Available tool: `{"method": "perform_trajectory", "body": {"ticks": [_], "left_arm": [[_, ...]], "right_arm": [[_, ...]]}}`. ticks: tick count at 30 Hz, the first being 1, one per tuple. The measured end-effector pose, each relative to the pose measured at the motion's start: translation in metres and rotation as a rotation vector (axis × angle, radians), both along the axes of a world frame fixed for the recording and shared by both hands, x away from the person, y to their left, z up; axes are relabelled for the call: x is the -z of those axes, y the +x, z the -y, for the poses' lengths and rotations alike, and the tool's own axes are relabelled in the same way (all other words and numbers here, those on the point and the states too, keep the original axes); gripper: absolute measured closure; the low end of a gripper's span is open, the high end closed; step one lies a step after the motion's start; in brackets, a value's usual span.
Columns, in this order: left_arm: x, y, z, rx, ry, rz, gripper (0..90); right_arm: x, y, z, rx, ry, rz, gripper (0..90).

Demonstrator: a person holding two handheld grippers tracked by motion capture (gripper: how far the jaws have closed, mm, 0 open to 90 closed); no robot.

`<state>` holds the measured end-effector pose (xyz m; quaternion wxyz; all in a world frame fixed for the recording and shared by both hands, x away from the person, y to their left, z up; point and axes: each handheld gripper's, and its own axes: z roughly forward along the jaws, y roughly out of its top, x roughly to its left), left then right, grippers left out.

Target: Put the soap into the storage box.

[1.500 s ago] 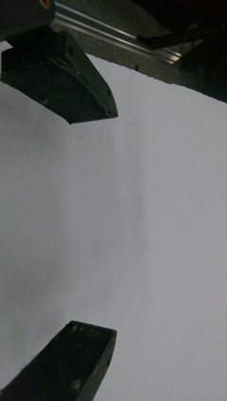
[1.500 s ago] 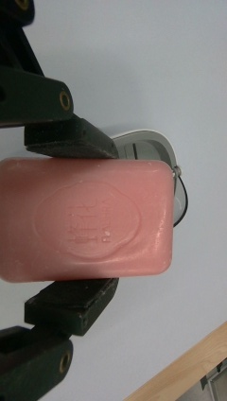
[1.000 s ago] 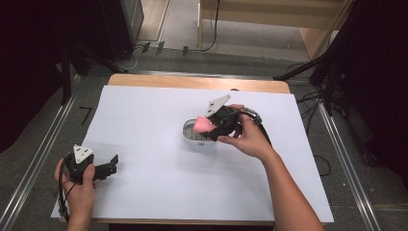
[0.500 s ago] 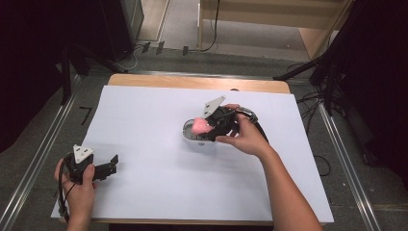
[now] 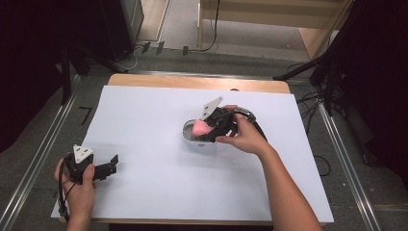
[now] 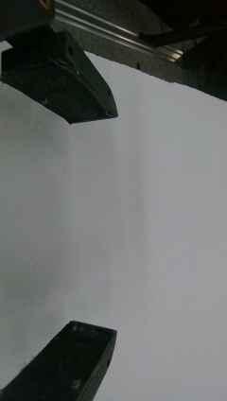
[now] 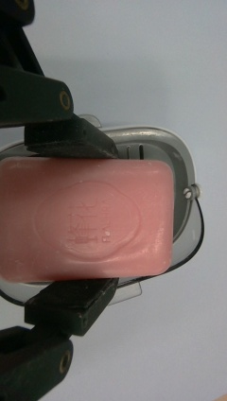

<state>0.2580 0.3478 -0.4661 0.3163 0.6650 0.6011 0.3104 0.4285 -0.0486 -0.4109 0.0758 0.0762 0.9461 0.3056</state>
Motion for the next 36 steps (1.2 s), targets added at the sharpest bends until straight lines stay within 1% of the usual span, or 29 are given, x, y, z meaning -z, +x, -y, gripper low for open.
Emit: {"method": "perform_trajectory", "body": {"ticks": [3, 5, 6, 9, 10, 11, 12, 14, 18, 21, 22, 23, 24, 25, 26, 27, 28, 29, 31, 33, 36], "left_arm": [[0.000, 0.000, 0.000, 0.003, 0.003, -0.002, 0.1], [0.000, 0.000, 0.000, 0.004, 0.004, -0.003, 0.1], [0.000, 0.000, 0.000, 0.004, 0.004, -0.003, 0.1], [0.000, 0.000, 0.000, 0.004, 0.003, -0.002, 0.1], [0.000, 0.000, 0.000, 0.004, 0.003, -0.002, 0.1], [0.000, 0.000, 0.000, 0.004, 0.003, -0.002, 0.1], [0.000, 0.000, 0.000, 0.003, 0.003, -0.002, 0.1], [0.000, 0.000, 0.000, 0.003, 0.003, -0.002, 0.1], [0.000, 0.000, 0.001, 0.003, 0.004, 0.000, 0.1], [0.000, 0.000, 0.000, 0.003, 0.003, -0.001, 0.1], [0.000, 0.000, 0.000, 0.003, 0.003, 0.000, 0.1], [0.000, 0.000, 0.000, 0.003, 0.003, 0.000, 0.1], [0.000, 0.000, 0.001, 0.003, 0.003, 0.001, 0.1], [0.000, 0.000, 0.001, 0.003, 0.003, 0.000, 0.1], [0.000, 0.000, 0.001, 0.003, 0.003, 0.000, 0.1], [0.000, 0.000, 0.001, 0.003, 0.003, 0.000, 0.1], [0.000, 0.000, 0.001, 0.003, 0.003, 0.000, 0.1], [0.000, 0.000, 0.001, 0.003, 0.004, -0.002, 0.1], [0.000, 0.000, 0.001, 0.003, 0.004, -0.001, 0.1], [0.000, 0.000, 0.001, 0.003, 0.005, -0.002, 0.1], [0.000, 0.000, 0.001, 0.004, 0.005, 0.000, 0.1]], "right_arm": [[0.001, 0.002, 0.000, 0.018, 0.000, -0.021, 38.4], [0.002, 0.002, 0.000, 0.025, 0.006, -0.024, 38.4], [0.002, 0.003, 0.000, 0.038, 0.006, -0.032, 38.3], [0.002, 0.003, 0.000, 0.047, 0.007, -0.038, 38.1], [0.001, 0.003, 0.000, 0.053, 0.027, -0.048, 37.4], [0.001, 0.003, 0.000, 0.053, 0.027, -0.048, 37.4], [-0.004, 0.003, 0.002, 0.067, 0.062, -0.052, 38.1], [-0.009, 0.004, 0.004, 0.078, 0.088, -0.049, 38.2], [-0.011, 0.002, 0.008, 0.097, 0.086, -0.043, 37.6], [-0.012, 0.002, 0.011, 0.124, 0.095, -0.057, 38.1], [-0.012, 0.002, 0.013, 0.139, 0.107, -0.065, 38.1], [-0.012, 0.002, 0.013, 0.139, 0.107, -0.065, 38.1], [-0.013, 0.002, 0.015, 0.158, 0.125, -0.080, 38.2], [-0.013, 0.002, 0.015, 0.158, 0.125, -0.080, 38.2], [-0.013, 0.001, 0.019, 0.180, 0.147, -0.097, 38.2], [-0.012, 0.001, 0.021, 0.193, 0.156, -0.115, 38.1], [-0.012, 0.001, 0.021, 0.193, 0.156, -0.115, 38.1], [-0.011, 0.001, 0.025, 0.216, 0.177, -0.137, 37.9], [-0.010, -0.002, 0.030, 0.253, 0.173, -0.141, 36.2], [-0.009, -0.004, 0.034, 0.297, 0.182, -0.147, 33.4], [-0.008, -0.008, 0.042, 0.346, 0.201, -0.154, 28.5]]}}
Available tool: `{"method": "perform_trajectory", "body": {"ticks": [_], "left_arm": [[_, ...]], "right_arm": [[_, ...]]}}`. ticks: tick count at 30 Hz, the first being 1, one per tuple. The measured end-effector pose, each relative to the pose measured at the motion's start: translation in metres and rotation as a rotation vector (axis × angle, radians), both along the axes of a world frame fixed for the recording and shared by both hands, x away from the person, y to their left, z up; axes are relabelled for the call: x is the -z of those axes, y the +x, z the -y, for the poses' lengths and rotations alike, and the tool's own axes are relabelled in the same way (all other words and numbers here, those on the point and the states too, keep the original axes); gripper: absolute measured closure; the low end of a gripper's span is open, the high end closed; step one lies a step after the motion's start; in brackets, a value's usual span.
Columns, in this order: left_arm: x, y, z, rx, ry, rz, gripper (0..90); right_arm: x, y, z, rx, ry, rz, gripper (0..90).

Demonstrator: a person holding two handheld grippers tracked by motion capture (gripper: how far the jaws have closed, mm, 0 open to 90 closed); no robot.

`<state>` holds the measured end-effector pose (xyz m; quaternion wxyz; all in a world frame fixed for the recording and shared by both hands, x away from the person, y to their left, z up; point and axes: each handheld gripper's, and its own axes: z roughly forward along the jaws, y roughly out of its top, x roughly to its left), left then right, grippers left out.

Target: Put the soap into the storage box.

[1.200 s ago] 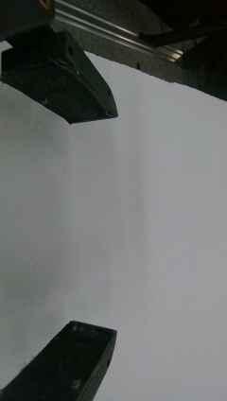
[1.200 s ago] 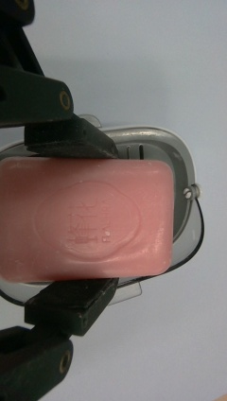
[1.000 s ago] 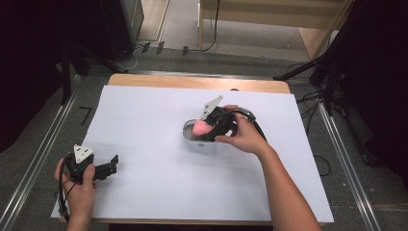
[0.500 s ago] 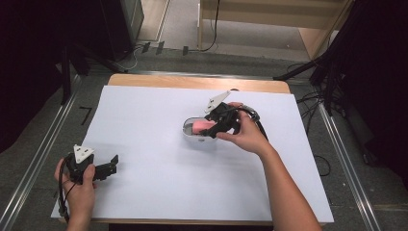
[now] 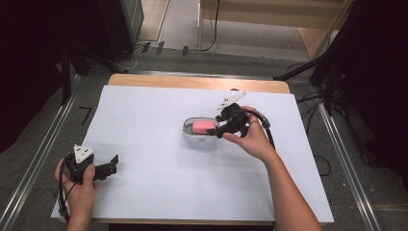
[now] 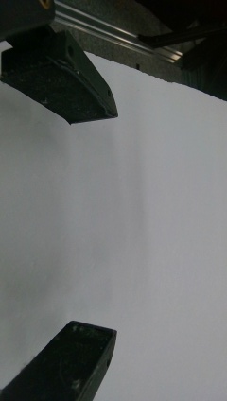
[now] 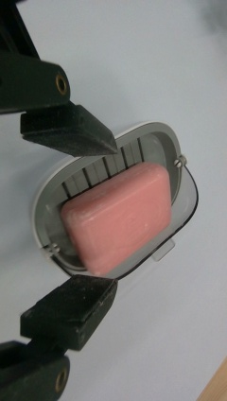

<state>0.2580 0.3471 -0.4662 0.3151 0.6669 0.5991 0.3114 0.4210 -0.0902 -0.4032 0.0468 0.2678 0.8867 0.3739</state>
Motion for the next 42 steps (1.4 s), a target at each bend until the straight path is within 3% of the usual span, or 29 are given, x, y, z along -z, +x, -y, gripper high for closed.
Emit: {"method": "perform_trajectory", "body": {"ticks": [3, 6, 10, 13, 16, 20, 33, 42], "left_arm": [[0.000, 0.000, 0.000, 0.000, 0.001, 0.000, 0.1], [0.000, 0.000, 0.000, -0.001, 0.004, 0.000, 0.1], [0.000, 0.000, 0.000, -0.001, 0.004, 0.000, 0.1], [0.000, 0.000, 0.000, 0.000, 0.004, -0.001, 0.1], [0.000, 0.000, 0.000, 0.000, 0.005, -0.001, 0.1], [0.000, 0.000, 0.000, -0.001, 0.005, -0.001, 0.1], [0.000, 0.000, 0.000, -0.003, 0.005, -0.006, 0.1], [0.000, 0.000, 0.000, -0.005, 0.000, -0.005, 0.1]], "right_arm": [[0.000, -0.003, 0.005, 0.033, -0.001, -0.001, 25.7], [0.002, -0.013, 0.016, 0.143, -0.025, 0.042, 21.1], [0.004, -0.022, 0.024, 0.201, -0.030, 0.060, 12.8], [0.007, -0.027, 0.028, 0.195, -0.034, 0.071, 12.6], [0.011, -0.040, 0.032, 0.203, -0.056, 0.077, 4.1], [0.015, -0.052, 0.037, 0.229, -0.065, 0.082, 0.0], [0.032, -0.077, 0.072, 0.311, -0.026, 0.079, 0.0], [0.039, -0.085, 0.093, 0.363, -0.002, 0.075, 0.0]]}}
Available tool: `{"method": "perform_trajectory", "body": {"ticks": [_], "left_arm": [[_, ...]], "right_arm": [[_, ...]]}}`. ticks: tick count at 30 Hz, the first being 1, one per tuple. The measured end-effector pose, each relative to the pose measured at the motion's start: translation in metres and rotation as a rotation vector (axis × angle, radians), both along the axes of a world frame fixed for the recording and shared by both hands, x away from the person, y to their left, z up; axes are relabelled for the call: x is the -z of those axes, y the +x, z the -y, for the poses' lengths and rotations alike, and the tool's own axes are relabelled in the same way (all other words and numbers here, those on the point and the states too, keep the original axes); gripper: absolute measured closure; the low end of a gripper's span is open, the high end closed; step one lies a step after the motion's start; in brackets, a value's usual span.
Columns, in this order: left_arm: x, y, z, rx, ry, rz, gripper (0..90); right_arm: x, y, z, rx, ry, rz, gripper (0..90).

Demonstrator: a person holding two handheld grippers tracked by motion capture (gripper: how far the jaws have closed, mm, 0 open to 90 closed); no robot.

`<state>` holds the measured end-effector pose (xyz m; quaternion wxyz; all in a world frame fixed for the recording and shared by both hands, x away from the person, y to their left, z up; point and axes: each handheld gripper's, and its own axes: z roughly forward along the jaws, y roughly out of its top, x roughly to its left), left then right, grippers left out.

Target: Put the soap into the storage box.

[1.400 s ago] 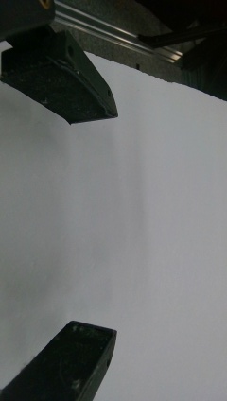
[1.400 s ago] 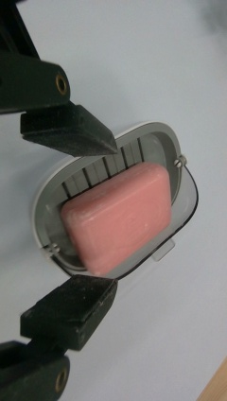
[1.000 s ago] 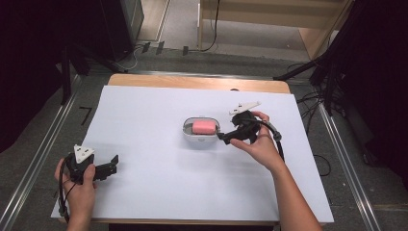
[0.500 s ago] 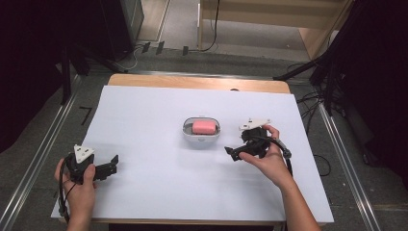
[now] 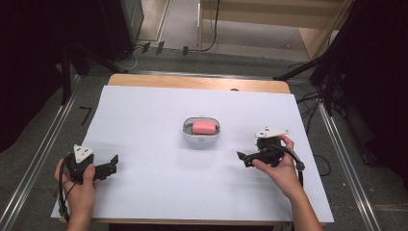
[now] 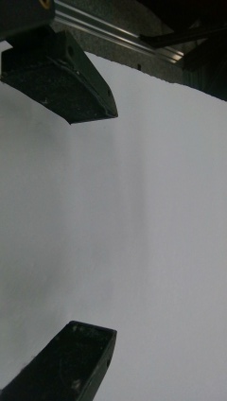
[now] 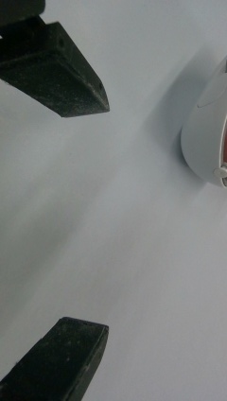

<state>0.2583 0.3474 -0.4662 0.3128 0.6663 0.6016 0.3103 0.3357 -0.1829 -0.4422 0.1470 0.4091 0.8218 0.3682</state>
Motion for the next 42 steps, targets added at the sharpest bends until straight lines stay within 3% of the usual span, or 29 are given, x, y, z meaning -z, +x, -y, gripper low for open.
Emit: {"method": "perform_trajectory", "body": {"ticks": [15, 19, 42], "left_arm": [[0.000, -0.001, -0.001, -0.003, -0.009, 0.009, 0.1], [0.000, -0.001, -0.001, -0.004, -0.011, 0.009, 0.1], [0.000, -0.001, -0.001, -0.006, -0.012, 0.010, 0.1]], "right_arm": [[0.006, -0.019, 0.032, 0.093, 0.034, 0.019, 0.0], [0.014, -0.026, 0.045, 0.122, 0.054, 0.006, 0.0], [0.026, -0.062, 0.097, 0.230, 0.056, 0.018, 0.0]]}}
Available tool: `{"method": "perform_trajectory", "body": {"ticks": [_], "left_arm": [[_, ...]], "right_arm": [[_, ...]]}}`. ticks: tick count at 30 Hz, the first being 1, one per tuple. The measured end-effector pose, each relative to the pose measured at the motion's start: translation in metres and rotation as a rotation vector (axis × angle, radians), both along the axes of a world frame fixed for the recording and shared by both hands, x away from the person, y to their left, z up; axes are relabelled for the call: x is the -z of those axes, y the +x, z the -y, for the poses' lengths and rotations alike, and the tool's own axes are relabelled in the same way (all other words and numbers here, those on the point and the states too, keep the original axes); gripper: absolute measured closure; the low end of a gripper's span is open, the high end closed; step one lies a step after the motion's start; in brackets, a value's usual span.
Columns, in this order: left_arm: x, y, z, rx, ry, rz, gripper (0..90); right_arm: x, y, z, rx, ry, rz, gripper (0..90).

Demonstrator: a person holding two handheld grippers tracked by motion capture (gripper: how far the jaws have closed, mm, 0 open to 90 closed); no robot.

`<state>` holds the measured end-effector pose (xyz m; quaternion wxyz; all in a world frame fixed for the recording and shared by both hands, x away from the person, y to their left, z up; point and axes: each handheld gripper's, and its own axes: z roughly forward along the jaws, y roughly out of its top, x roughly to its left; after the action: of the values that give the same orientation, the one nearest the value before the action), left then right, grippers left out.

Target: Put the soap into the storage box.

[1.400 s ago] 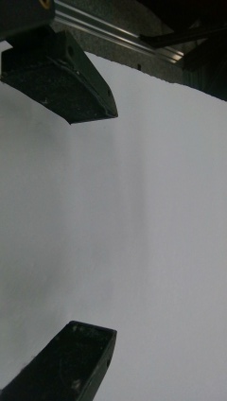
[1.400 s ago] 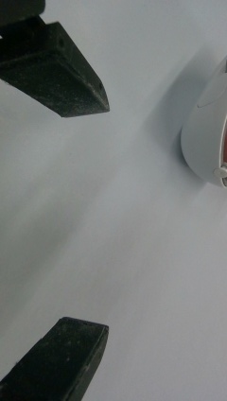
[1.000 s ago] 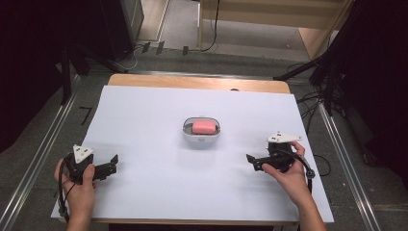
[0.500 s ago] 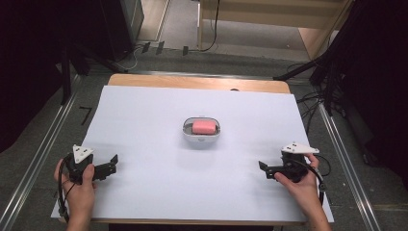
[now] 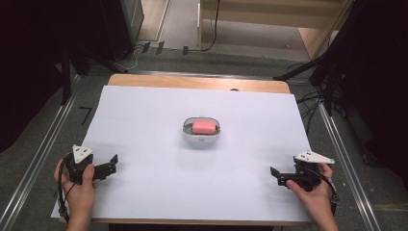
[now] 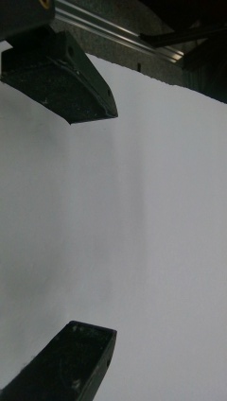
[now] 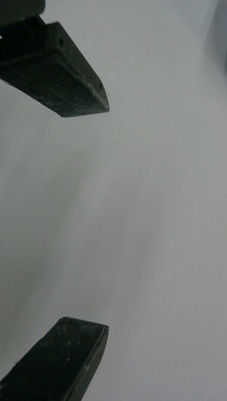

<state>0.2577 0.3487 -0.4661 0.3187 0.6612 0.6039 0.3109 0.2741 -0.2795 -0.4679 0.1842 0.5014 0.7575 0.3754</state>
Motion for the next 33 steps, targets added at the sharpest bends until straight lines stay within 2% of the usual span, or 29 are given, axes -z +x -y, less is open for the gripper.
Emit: {"method": "perform_trajectory", "body": {"ticks": [15, 24, 29, 33], "left_arm": [[0.000, -0.001, 0.000, -0.003, -0.005, 0.008, 0.1], [0.000, -0.001, -0.001, -0.004, -0.008, 0.011, 0.1], [0.000, -0.001, -0.001, -0.006, -0.009, 0.010, 0.1], [-0.001, -0.002, -0.001, -0.005, -0.009, 0.012, 0.1]], "right_arm": [[0.007, -0.023, 0.030, 0.078, 0.014, -0.011, 0.0], [0.007, -0.034, 0.053, 0.135, 0.035, 0.002, 0.0], [0.009, -0.039, 0.060, 0.167, 0.012, 0.010, 0.0], [0.010, -0.042, 0.064, 0.183, 0.019, 0.018, 0.0]]}}
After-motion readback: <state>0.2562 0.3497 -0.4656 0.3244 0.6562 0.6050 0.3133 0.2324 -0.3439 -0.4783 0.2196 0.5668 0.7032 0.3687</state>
